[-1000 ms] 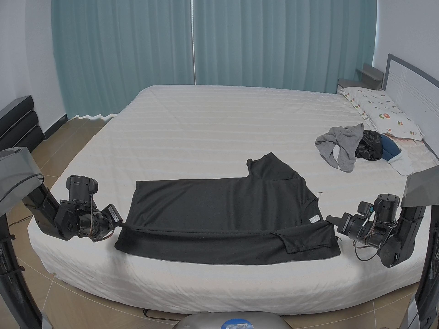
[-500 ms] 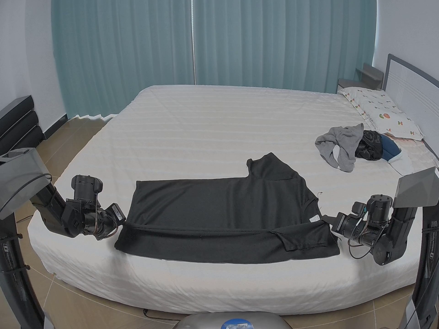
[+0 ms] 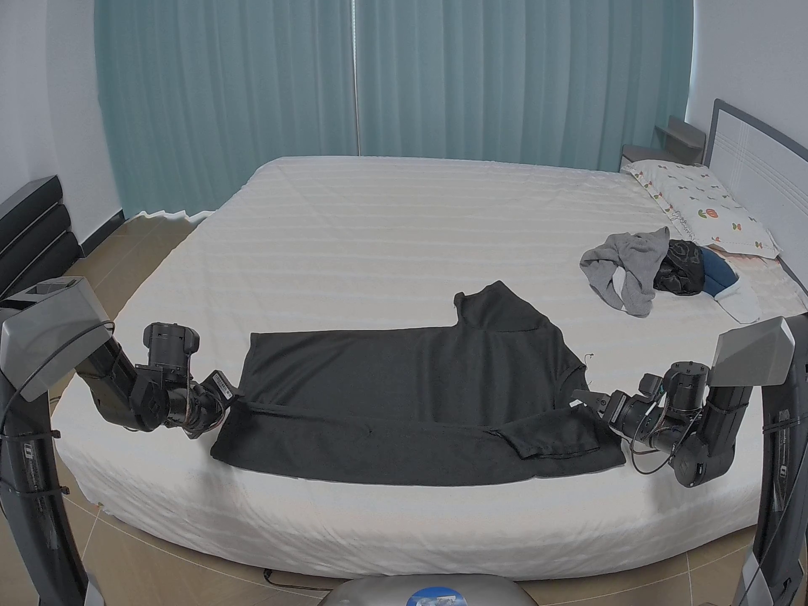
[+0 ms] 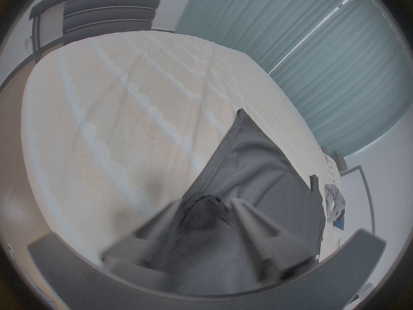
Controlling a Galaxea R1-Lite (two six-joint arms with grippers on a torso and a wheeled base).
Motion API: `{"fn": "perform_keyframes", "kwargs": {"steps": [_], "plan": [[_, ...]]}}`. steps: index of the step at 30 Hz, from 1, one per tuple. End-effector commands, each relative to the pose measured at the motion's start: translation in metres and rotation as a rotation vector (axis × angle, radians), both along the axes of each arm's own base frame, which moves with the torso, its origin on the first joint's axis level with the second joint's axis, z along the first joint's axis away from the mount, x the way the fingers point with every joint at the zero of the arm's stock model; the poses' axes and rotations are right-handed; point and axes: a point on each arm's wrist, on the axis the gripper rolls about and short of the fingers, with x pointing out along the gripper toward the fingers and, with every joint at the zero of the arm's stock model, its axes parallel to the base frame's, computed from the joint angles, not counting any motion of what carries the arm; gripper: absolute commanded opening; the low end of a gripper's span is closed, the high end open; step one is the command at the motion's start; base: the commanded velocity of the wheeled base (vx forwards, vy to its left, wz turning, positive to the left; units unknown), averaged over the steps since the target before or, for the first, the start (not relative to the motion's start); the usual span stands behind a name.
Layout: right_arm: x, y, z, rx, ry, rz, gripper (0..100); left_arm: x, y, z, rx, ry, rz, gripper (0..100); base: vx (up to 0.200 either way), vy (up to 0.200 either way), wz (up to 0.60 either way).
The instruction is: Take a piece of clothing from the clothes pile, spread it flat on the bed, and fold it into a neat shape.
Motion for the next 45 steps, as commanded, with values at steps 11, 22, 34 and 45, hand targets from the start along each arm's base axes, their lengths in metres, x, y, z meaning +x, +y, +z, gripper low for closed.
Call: {"fn": "perform_keyframes", "kwargs": {"steps": [11, 22, 34, 45], "plan": [[-0.010, 0.001, 0.001, 0.243, 0.101, -0.087, 100, -0.002, 0.016, 0.015, -0.059, -0.038, 0.101, 100, 0.000, 0.000, 0.00], [-0.014, 0.005, 0.006, 0.294, 0.128, -0.100, 100, -0.010, 0.020, 0.016, -0.081, -0.027, 0.091, 100, 0.164, 0.000, 0.00], [-0.015, 0.005, 0.005, 0.296, 0.134, -0.102, 100, -0.009, 0.022, 0.013, -0.083, -0.019, 0.098, 100, 0.000, 0.000, 0.00], [-0.013, 0.003, 0.003, 0.293, 0.132, -0.107, 100, -0.007, 0.021, 0.016, -0.089, -0.034, 0.089, 100, 0.000, 0.000, 0.00]]}}
